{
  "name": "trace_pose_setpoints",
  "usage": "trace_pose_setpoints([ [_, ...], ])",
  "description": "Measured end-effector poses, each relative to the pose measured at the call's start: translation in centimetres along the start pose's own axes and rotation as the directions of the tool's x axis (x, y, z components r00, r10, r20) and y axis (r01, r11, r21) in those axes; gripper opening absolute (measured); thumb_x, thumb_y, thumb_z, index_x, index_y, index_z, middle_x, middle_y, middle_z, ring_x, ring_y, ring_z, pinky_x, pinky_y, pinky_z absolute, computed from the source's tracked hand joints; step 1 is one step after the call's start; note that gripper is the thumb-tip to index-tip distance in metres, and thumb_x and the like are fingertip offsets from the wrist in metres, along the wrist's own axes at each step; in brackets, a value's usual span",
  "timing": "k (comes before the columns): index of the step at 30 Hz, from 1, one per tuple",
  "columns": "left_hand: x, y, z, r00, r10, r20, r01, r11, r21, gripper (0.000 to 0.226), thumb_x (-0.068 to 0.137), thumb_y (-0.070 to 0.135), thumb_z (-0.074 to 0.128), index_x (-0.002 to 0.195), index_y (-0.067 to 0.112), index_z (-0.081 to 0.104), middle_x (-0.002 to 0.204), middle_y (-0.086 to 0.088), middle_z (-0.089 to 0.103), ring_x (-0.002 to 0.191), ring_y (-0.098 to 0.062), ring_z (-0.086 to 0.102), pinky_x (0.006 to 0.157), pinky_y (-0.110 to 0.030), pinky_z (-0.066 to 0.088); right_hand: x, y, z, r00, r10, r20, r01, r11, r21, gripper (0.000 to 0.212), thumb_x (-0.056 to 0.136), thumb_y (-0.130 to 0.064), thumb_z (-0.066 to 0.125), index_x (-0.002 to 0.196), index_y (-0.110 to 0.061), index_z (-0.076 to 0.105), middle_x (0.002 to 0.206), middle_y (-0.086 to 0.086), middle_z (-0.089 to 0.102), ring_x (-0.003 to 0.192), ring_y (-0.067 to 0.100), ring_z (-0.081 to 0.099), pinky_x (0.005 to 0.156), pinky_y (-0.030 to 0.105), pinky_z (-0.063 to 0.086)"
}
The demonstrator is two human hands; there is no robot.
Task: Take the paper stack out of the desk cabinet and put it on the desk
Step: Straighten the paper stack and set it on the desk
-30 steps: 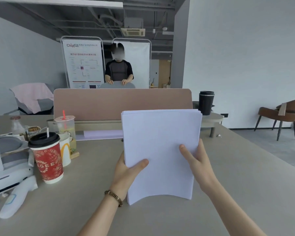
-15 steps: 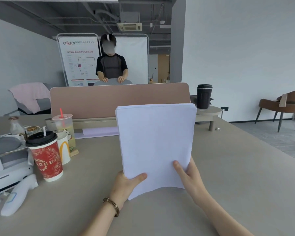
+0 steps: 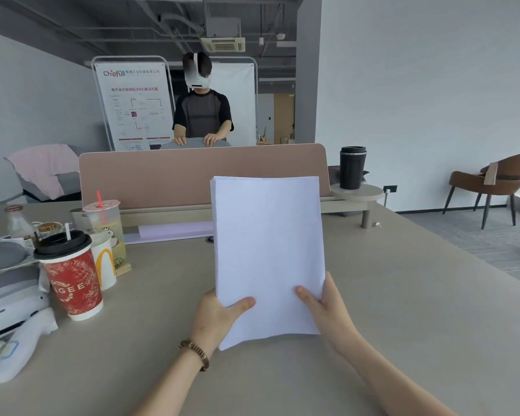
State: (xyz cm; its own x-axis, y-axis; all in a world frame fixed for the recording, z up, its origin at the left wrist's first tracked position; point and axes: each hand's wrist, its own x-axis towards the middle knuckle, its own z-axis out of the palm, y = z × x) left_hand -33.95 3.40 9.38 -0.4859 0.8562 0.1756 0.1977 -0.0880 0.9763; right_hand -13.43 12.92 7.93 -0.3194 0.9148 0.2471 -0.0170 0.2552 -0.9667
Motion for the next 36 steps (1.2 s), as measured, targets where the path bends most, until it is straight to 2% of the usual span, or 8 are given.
trace_pose_setpoints([
  [3, 0.1, 1.0, 1.5, 0.999, 0.029, 0.030, -0.030, 0.999, 0.019, 0.032, 0.074, 0.012, 0.086, 0.102, 0.022, 0.074, 0.095, 0.014, 0.080, 0.088, -0.001, 0.074, 0.070, -0.014, 0.056, -0.1, -0.7, -1.9, 0.998, 0.043, -0.043, -0.043, 0.999, 0.010, 0.030, 0.088, -0.025, 0.073, 0.113, -0.025, 0.055, 0.115, -0.006, 0.071, 0.100, 0.011, 0.072, 0.081, 0.034, 0.060],
  [8, -0.3, 2.2, 6.4, 0.996, 0.041, 0.083, -0.040, 0.999, -0.016, 0.041, 0.075, 0.014, 0.086, 0.111, 0.025, 0.069, 0.105, 0.013, 0.078, 0.096, -0.003, 0.073, 0.085, -0.029, 0.057, -0.6, -1.8, -7.0, 0.988, 0.068, -0.136, -0.072, 0.997, -0.027, 0.033, 0.083, -0.023, 0.078, 0.107, -0.020, 0.056, 0.106, -0.006, 0.070, 0.090, 0.011, 0.073, 0.066, 0.025, 0.055],
  [14, -1.2, 2.4, 14.2, 0.992, -0.005, 0.128, 0.017, 0.996, -0.093, 0.036, 0.078, 0.010, 0.083, 0.106, 0.027, 0.068, 0.102, 0.011, 0.078, 0.093, -0.005, 0.074, 0.078, -0.026, 0.056, -0.8, -1.5, -14.4, 0.972, 0.083, -0.219, -0.115, 0.984, -0.135, 0.035, 0.076, -0.024, 0.082, 0.105, -0.023, 0.063, 0.100, -0.009, 0.072, 0.090, 0.013, 0.071, 0.065, 0.022, 0.052],
  [19, -1.2, 2.0, 20.6, 0.978, -0.075, 0.193, 0.090, 0.993, -0.070, 0.035, 0.082, 0.011, 0.079, 0.113, 0.021, 0.066, 0.108, 0.005, 0.077, 0.093, -0.008, 0.073, 0.073, -0.022, 0.055, -0.2, 0.5, -20.4, 0.957, 0.121, -0.263, -0.179, 0.961, -0.211, 0.037, 0.074, -0.027, 0.082, 0.107, -0.024, 0.064, 0.101, -0.008, 0.072, 0.094, 0.017, 0.070, 0.074, 0.031, 0.055],
  [24, -0.3, 1.8, 26.4, 0.973, -0.111, 0.204, 0.107, 0.994, 0.028, 0.036, 0.082, 0.013, 0.079, 0.116, 0.015, 0.066, 0.108, 0.004, 0.076, 0.088, -0.001, 0.070, 0.061, -0.011, 0.051, 1.7, 1.7, -25.7, 0.945, 0.141, -0.295, -0.212, 0.950, -0.227, 0.045, 0.073, -0.024, 0.084, 0.112, -0.025, 0.063, 0.104, -0.007, 0.070, 0.093, 0.016, 0.069, 0.071, 0.028, 0.052],
  [28, 0.9, 2.7, 30.3, 0.981, -0.107, 0.162, 0.085, 0.987, 0.136, 0.040, 0.077, 0.018, 0.084, 0.109, 0.018, 0.060, 0.102, 0.010, 0.069, 0.090, -0.012, 0.066, 0.079, -0.025, 0.049, 4.1, 3.3, -29.3, 0.936, 0.172, -0.307, -0.252, 0.937, -0.243, 0.055, 0.066, -0.026, 0.086, 0.116, -0.024, 0.065, 0.108, -0.003, 0.071, 0.097, 0.022, 0.070, 0.085, 0.041, 0.057],
  [31, 1.9, 3.2, 33.1, 0.989, -0.085, 0.123, 0.052, 0.967, 0.248, 0.045, 0.072, 0.025, 0.086, 0.105, 0.019, 0.055, 0.096, 0.011, 0.063, 0.088, -0.014, 0.060, 0.080, -0.026, 0.046, 5.7, 4.3, -31.7, 0.926, 0.184, -0.329, -0.285, 0.913, -0.292, 0.059, 0.063, -0.030, 0.085, 0.118, -0.023, 0.064, 0.108, -0.002, 0.071, 0.100, 0.024, 0.069, 0.088, 0.042, 0.056],
  [36, 3.4, 3.5, 37.3, 0.985, -0.110, 0.130, 0.058, 0.934, 0.353, 0.047, 0.071, 0.028, 0.086, 0.096, 0.012, 0.050, 0.093, 0.003, 0.057, 0.085, -0.021, 0.056, 0.074, -0.027, 0.046, 8.2, 5.1, -35.3, 0.921, 0.209, -0.330, -0.330, 0.869, -0.369, 0.047, 0.070, -0.026, 0.084, 0.113, -0.019, 0.068, 0.102, 0.001, 0.072, 0.095, 0.023, 0.067, 0.073, 0.030, 0.049],
])
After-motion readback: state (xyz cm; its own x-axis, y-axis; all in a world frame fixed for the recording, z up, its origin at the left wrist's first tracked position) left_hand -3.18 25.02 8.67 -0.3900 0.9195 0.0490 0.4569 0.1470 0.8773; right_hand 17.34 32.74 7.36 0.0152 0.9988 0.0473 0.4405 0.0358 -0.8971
